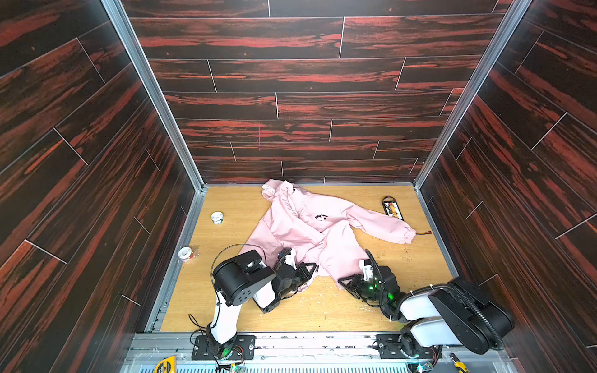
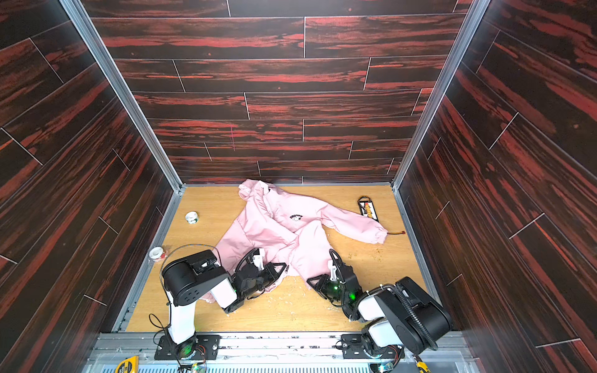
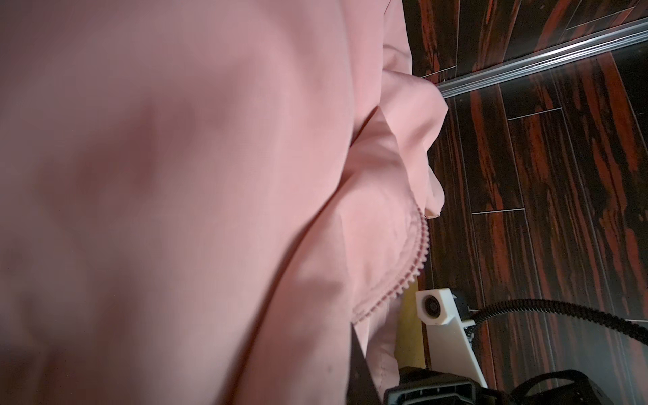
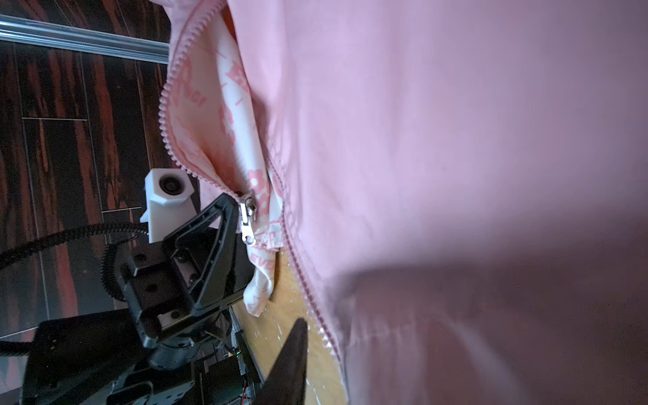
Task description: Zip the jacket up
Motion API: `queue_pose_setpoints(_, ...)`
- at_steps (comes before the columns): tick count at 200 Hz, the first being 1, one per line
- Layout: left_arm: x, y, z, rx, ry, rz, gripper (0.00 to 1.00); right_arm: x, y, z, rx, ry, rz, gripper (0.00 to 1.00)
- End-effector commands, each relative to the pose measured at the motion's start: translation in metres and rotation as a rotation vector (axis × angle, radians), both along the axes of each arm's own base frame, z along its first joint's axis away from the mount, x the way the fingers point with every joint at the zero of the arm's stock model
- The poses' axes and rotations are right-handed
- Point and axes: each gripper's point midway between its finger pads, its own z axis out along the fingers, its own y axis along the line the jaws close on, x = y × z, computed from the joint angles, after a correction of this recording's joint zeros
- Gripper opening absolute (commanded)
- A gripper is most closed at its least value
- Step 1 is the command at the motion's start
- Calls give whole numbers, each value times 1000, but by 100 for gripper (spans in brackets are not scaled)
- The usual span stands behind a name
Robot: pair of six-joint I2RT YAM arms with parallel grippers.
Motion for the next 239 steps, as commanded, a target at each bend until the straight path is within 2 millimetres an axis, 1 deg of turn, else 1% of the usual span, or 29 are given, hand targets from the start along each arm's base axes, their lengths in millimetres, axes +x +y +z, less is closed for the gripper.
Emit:
queue_pose_setpoints(1,1,-1,10,-14,-19,7,0,-17,-12,-25,-80,81,11,27)
queue_pose_setpoints(42,0,-2,9,-10,-18,5,0,-21,-13,-27,-86,77,35,24)
queue_pose_setpoints(87,0,-3,10,-10,-18,5,0,-19,-11,-27,-88,64,46,22)
queue_pose_setpoints(89,0,-3,10,-9,-18,5,0,-22,-9,-26,-75,72,65,21)
queue_pose_setpoints(102,0,-3,9,-9,-17,5,0,-23,-8,-25,-68,70,79,20)
queue_pose_setpoints(147,0,-2,10,-7,-19,6,0,-25,-6,-26,-60,70,106,19)
queue_pose_setpoints(239,-1,-3,10,-3,-19,5,0,-21,-9,-26,-51,80,85,17)
